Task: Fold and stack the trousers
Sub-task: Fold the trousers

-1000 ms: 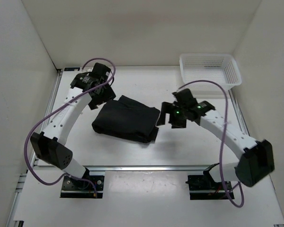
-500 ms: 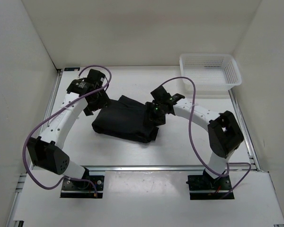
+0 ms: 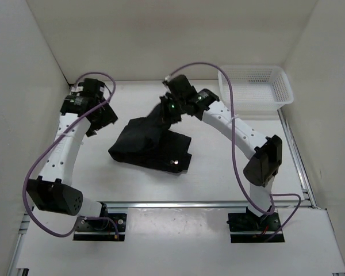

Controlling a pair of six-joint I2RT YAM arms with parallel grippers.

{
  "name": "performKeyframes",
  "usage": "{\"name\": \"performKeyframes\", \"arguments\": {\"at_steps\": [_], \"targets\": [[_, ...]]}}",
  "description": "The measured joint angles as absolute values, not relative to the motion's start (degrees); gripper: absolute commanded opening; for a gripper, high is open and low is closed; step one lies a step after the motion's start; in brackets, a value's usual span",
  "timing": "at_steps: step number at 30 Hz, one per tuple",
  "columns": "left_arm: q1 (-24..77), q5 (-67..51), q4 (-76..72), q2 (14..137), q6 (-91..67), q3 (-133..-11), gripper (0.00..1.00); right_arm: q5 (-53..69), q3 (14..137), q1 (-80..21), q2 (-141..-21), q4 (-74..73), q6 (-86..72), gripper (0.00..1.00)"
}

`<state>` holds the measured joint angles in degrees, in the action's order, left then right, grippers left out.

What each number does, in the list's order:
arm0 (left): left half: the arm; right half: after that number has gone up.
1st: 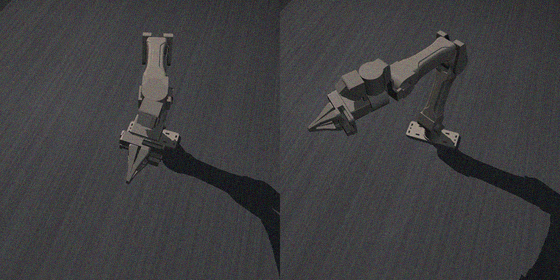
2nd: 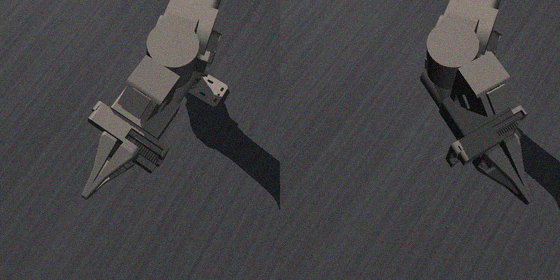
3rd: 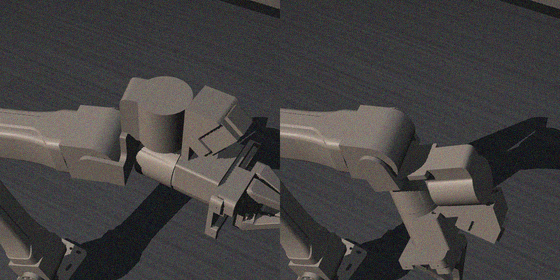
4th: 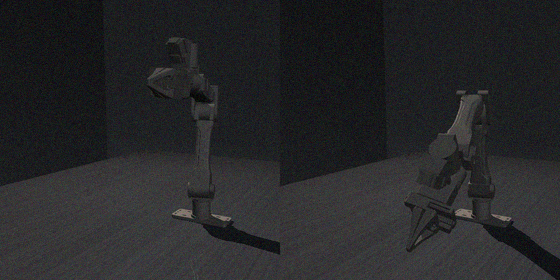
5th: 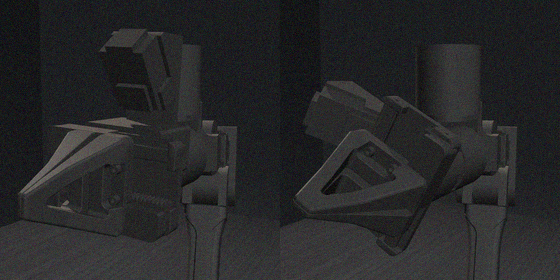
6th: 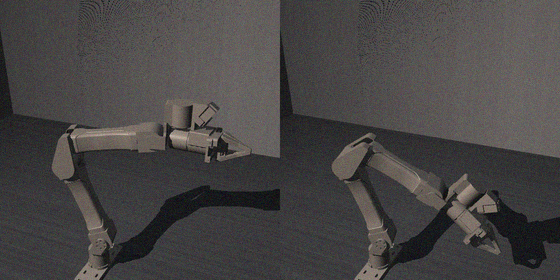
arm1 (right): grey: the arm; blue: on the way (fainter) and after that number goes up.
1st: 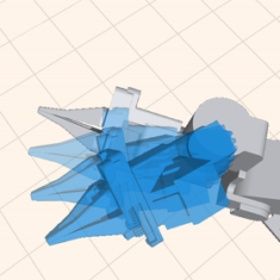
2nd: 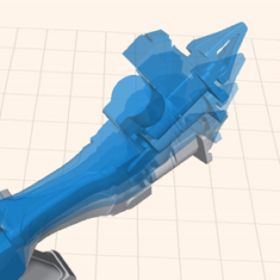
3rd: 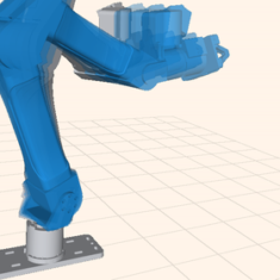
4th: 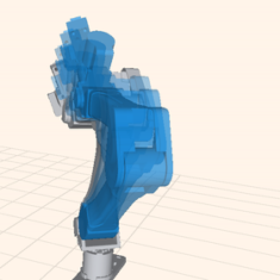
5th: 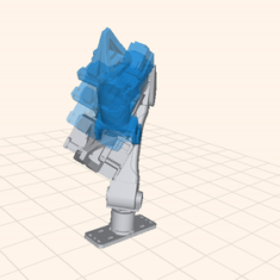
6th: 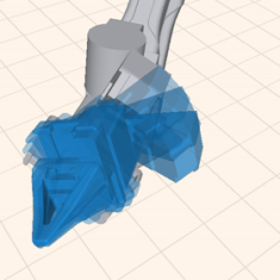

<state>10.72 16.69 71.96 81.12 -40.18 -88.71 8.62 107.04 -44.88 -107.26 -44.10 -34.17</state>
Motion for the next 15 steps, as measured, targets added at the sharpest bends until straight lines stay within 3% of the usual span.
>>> {"name": "performKeyframes", "arguments": {"at_steps": [7,15], "targets": [[-0.01,16.25,73.65,80.27,-36.56,-102.89,0.85,19.53,142.15,-46.85,-119.48,-46.94,-32.95,0.00],[-2.24,12.53,74.70,78.11,-35.35,-101.93,0.85,28.18,146.43,-47.46,-125.38,-46.48,-33.82,0.00]]}}
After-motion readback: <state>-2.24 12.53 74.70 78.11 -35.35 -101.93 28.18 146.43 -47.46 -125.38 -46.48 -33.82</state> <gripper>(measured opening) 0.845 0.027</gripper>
